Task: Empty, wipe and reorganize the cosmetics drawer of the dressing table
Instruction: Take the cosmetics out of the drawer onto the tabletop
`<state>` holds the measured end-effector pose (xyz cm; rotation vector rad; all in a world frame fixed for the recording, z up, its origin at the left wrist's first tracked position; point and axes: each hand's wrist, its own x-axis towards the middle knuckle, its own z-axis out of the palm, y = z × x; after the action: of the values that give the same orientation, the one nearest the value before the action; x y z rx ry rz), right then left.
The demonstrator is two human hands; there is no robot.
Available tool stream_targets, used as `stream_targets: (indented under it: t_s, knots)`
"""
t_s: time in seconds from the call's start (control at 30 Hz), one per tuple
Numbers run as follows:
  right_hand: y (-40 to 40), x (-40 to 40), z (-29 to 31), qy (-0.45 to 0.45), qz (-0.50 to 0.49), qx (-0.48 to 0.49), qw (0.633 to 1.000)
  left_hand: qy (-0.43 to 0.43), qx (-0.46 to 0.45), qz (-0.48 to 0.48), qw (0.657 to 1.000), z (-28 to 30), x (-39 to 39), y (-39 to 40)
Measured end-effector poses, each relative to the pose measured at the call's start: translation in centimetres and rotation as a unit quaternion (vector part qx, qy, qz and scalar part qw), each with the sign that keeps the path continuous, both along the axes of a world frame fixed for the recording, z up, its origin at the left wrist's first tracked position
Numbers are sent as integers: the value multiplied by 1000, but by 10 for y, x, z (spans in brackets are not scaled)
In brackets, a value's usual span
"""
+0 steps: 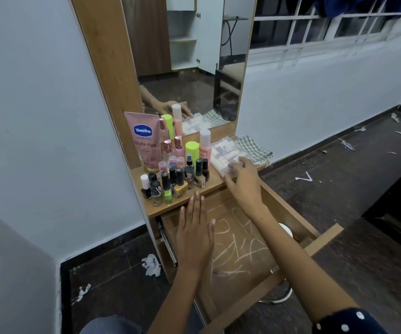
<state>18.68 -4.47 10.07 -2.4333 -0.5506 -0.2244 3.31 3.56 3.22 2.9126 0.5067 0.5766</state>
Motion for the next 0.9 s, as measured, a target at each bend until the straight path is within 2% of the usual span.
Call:
stream_targets:
  t_s: [0.23,0.4,0.5,0.6,0.73,0.9]
  knots:
    - [2,2,6,15,69,-3,997,8,-1,0,1000,1,0,-1]
    - [-47,-13,-3,-56,103,-31,993,12,1,2,1000,1,0,-2]
    - [-82,-27,-13,-21,119,-155,980,4,1,1,1000,0,0,-2]
    - [-110,-30,-14,73,122,-289,947,-2,-6,-9,1000,0,1,-2]
    - [-122,-29,-9,170,96,-388,901,-3,-8,-11,1000,1,2,-1]
    - [-105,-33,-14,141,93,-509,844,12,9,-14,1000,5,-1,0]
